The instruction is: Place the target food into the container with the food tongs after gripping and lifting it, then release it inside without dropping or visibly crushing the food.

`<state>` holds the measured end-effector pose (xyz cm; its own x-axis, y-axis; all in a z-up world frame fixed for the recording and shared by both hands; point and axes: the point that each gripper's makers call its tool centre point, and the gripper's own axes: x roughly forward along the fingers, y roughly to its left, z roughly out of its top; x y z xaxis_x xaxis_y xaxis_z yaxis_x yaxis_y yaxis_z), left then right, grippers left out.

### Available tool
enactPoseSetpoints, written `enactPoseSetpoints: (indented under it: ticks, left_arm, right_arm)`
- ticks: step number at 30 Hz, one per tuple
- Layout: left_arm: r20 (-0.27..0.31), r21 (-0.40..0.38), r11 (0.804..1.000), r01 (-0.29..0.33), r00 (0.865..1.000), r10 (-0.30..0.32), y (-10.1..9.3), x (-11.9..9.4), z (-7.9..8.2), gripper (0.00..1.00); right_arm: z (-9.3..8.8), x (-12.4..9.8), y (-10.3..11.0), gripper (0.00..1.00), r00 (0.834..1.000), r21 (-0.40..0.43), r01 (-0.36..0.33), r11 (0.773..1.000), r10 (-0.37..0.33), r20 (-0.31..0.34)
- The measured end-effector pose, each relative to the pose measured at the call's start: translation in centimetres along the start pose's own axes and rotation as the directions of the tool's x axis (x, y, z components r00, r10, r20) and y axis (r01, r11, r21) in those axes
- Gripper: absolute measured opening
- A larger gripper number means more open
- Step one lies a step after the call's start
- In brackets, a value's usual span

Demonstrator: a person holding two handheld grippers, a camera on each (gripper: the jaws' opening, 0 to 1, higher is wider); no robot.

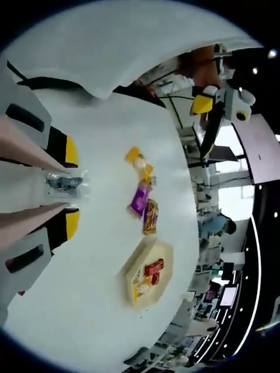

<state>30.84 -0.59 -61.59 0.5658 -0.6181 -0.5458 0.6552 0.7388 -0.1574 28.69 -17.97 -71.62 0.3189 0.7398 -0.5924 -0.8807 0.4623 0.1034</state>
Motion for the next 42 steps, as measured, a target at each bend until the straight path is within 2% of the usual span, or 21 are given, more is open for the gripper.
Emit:
enactPoseSetpoints:
  ticks: [1, 6, 12, 15, 17, 20, 23, 26, 28, 31, 37, 39, 40, 41, 42]
  left_arm:
    - [0.003, -0.001, 1.0, -0.004, 1.0, 0.004, 0.2, -0.1, 0.0, 0.89]
    - [0.006, -0.024, 0.999, -0.028, 1.0, 0.029, 0.8, -0.6, -0.6, 0.88]
    - [-0.007, -0.036, 0.999, -0.033, 0.999, 0.032, 0.5, -0.9, -1.3, 0.88]
    - [-0.005, -0.039, 0.999, -0.036, 0.999, 0.036, 0.7, -1.0, -1.3, 0.88]
    - [-0.004, -0.04, 0.999, -0.034, 0.999, 0.034, 0.7, -0.9, -1.2, 0.88]
    - [-0.004, -0.036, 0.999, -0.031, 1.0, 0.031, 0.6, -0.8, -1.1, 0.88]
    - [-0.003, -0.032, 0.999, -0.028, 1.0, 0.028, 0.5, -0.8, -0.9, 0.88]
    - [-0.004, -0.028, 0.999, -0.029, 1.0, 0.029, 0.6, -0.8, -0.9, 0.88]
    - [-0.003, -0.028, 0.999, -0.03, 1.0, 0.03, 0.7, -0.9, -0.9, 0.88]
    - [-0.001, -0.032, 0.999, -0.036, 0.999, 0.036, 0.9, -1.0, -0.8, 0.88]
    - [-0.001, -0.034, 0.999, -0.041, 0.999, 0.041, 1.0, -1.0, -0.8, 0.88]
    - [0.003, -0.037, 0.998, -0.041, 0.999, 0.041, 1.0, -1.0, -0.8, 0.88]
    - [0.003, -0.037, 0.998, -0.041, 0.999, 0.041, 1.1, -1.0, -0.8, 0.88]
    - [0.004, -0.038, 0.998, -0.042, 0.999, 0.042, 1.1, -1.0, -0.7, 0.88]
    - [0.006, -0.039, 0.998, -0.044, 0.999, 0.044, 1.1, -1.0, -0.7, 0.88]
  right_arm:
    - [0.5, 0.0, 0.2, 0.27, 1.0, -0.005, -0.001, 1.0, 0.001, 0.015]
    - [0.6, 0.8, 1.0, 0.27, 1.0, -0.093, 0.007, 0.996, -0.008, -0.008]
    - [-0.7, 1.8, 2.1, 0.27, 0.998, -0.141, 0.04, 0.989, -0.047, -0.044]
    - [-0.6, 1.7, 1.7, 0.28, 0.996, -0.148, 0.069, 0.987, -0.076, -0.04]
    - [-1.2, 1.7, 1.0, 0.28, 0.991, -0.194, 0.096, 0.976, -0.113, -0.076]
    - [-1.0, 1.6, 1.2, 0.28, 0.993, -0.178, 0.091, 0.98, -0.104, -0.064]
    - [-1.2, 1.8, 0.9, 0.28, 0.99, -0.21, 0.104, 0.972, -0.122, -0.075]
    - [-1.3, 1.9, -0.4, 0.27, 0.985, -0.165, 0.147, 0.975, -0.16, -0.07]
    - [-1.2, 1.9, -1.1, 0.27, 0.983, -0.093, 0.17, 0.981, -0.176, -0.061]
    - [-1.3, 1.9, -1.7, 0.24, 0.98, -0.096, 0.178, 0.979, -0.185, -0.069]
    - [-1.2, 2.0, -2.7, 0.18, 0.975, -0.015, 0.196, 0.98, -0.197, -0.1]
    - [-1.1, 2.0, -2.6, 0.17, 0.98, 0.066, 0.178, 0.982, -0.171, -0.096]
    - [-1.0, 1.9, -2.9, 0.17, 0.98, 0.101, 0.188, 0.977, -0.18, -0.079]
    - [-0.9, 2.0, -2.7, 0.17, 0.985, 0.154, 0.169, 0.973, -0.161, -0.065]
    - [-0.5, 1.7, -3.3, 0.17, 0.983, 0.218, 0.182, 0.959, -0.179, -0.031]
